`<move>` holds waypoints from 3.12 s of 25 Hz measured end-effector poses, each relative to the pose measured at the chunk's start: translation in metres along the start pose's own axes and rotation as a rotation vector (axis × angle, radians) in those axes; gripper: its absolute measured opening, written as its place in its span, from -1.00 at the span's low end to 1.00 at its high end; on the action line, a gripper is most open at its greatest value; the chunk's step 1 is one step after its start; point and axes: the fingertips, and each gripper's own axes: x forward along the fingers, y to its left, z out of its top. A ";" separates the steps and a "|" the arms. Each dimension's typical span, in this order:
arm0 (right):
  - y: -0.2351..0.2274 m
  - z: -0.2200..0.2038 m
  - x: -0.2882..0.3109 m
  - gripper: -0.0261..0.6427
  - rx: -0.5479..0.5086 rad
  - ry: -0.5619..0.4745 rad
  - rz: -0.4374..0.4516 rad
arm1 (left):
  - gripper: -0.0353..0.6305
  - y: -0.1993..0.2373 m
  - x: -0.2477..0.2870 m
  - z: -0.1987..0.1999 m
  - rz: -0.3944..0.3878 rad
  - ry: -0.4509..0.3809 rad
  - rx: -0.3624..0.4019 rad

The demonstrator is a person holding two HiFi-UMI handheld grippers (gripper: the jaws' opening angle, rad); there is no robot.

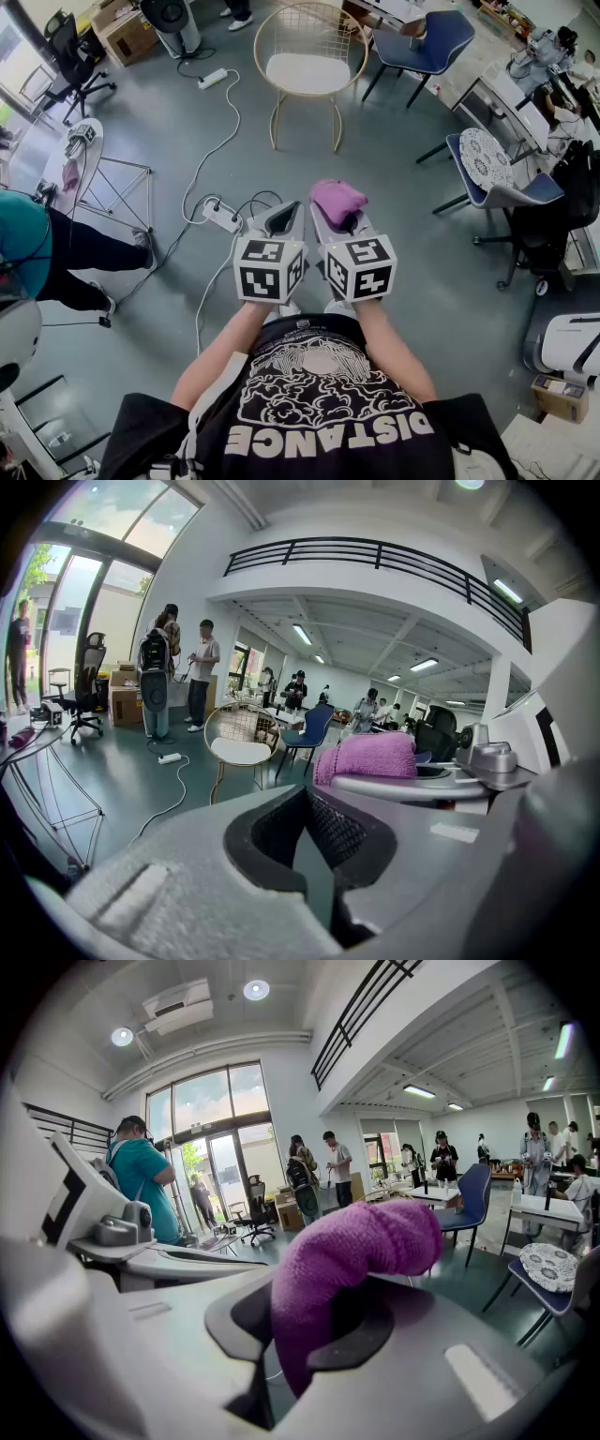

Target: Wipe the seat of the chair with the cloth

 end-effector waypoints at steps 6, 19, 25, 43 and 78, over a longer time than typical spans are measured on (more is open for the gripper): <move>0.008 -0.002 0.003 -0.74 0.011 -0.012 -0.002 | -0.91 0.005 -0.003 -0.002 -0.013 -0.007 -0.003; 0.003 0.001 0.018 -0.74 0.001 0.002 -0.017 | -0.90 0.018 0.005 0.004 -0.024 -0.016 -0.025; -0.016 0.004 0.038 -0.74 0.019 0.012 -0.007 | -0.90 0.029 0.028 0.011 -0.011 0.002 -0.030; -0.153 0.059 0.170 -0.74 0.057 0.067 0.062 | -0.90 0.076 0.201 0.085 0.054 0.049 -0.045; -0.279 0.145 0.326 -0.74 0.077 0.128 0.197 | -0.90 0.153 0.379 0.187 0.162 0.080 -0.075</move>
